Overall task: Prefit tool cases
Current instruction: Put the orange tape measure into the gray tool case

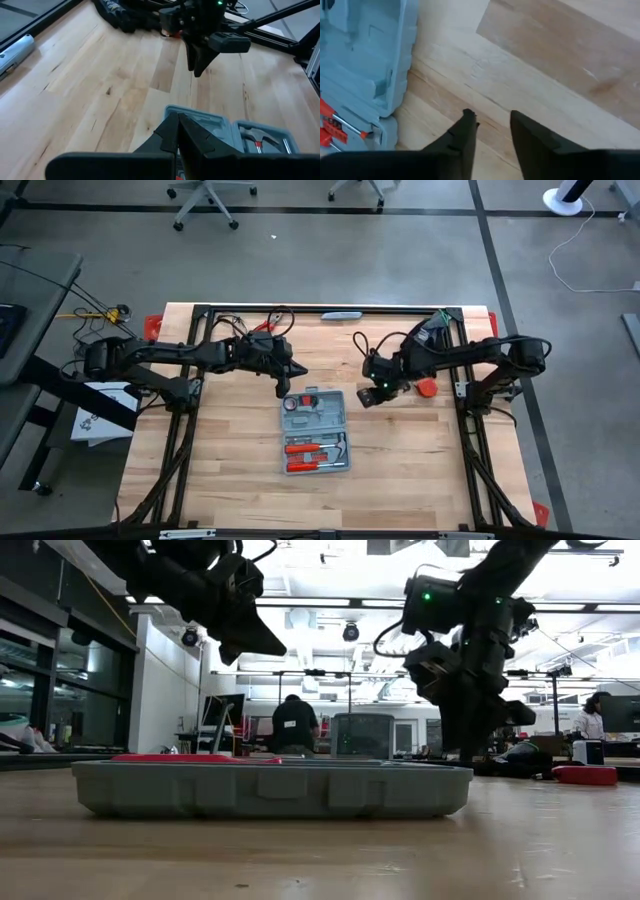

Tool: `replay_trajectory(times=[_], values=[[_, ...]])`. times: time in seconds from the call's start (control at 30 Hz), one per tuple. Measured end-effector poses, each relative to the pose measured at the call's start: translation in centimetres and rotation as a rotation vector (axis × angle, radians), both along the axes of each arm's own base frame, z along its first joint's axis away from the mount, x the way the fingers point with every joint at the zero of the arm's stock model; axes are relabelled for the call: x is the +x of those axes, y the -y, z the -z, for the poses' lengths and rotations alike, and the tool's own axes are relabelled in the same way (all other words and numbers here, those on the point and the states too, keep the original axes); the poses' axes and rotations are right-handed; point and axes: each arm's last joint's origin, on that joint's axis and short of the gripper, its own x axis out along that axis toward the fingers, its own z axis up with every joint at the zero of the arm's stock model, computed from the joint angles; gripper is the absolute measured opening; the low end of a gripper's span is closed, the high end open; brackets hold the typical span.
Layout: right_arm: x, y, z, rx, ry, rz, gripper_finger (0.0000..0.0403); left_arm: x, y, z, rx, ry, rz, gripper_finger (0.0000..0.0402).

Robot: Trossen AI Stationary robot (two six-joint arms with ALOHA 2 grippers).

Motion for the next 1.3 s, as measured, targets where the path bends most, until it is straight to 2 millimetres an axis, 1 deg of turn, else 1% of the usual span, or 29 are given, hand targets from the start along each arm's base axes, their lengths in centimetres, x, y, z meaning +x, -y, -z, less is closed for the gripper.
replay_trajectory(times=[0.23, 0.4, 0.53, 0.7, 0.87, 1.0, 1.13, 1.3], values=[[-0.1, 0.5, 0.0, 0.002, -0.001, 0.019, 0.0188, 0.0, 0.0, 0.1, -0.002, -0.007, 0.001, 0.0000], [-0.7, 0.6, 0.2, 0.001, -0.060, -0.012, 0.0220, 0.0, 0.0, 0.1, -0.002, -0.007, 0.001, 0.0000], [-1.5, 0.7, 0.3, 0.003, -0.128, -0.046, 0.0224, 0.0, 0.0, 0.1, -0.002, -0.008, 0.001, 0.0000], [-2.2, 1.4, -0.1, -0.021, -0.157, -0.053, 0.0224, -0.1, 0.0, 0.2, -0.004, -0.013, 0.000, 0.0000], [-3.3, 2.5, -1.4, -0.112, -0.164, 0.006, 0.0224, -0.3, 0.1, 0.6, -0.017, -0.040, -0.002, 0.0000], [-4.2, 3.3, -2.4, -0.159, -0.131, 0.059, 0.0224, -0.3, 0.1, 0.7, -0.020, -0.057, -0.002, 0.0000], [-5.9, 3.4, -1.9, -0.135, -0.151, 0.113, 0.0224, -0.3, 0.1, 0.7, -0.019, -0.055, -0.002, 0.0000], [-8.0, 2.3, -0.4, -0.099, -0.219, 0.180, 0.0224, -0.3, 0.1, 0.7, -0.019, -0.054, -0.002, 0.0000]])
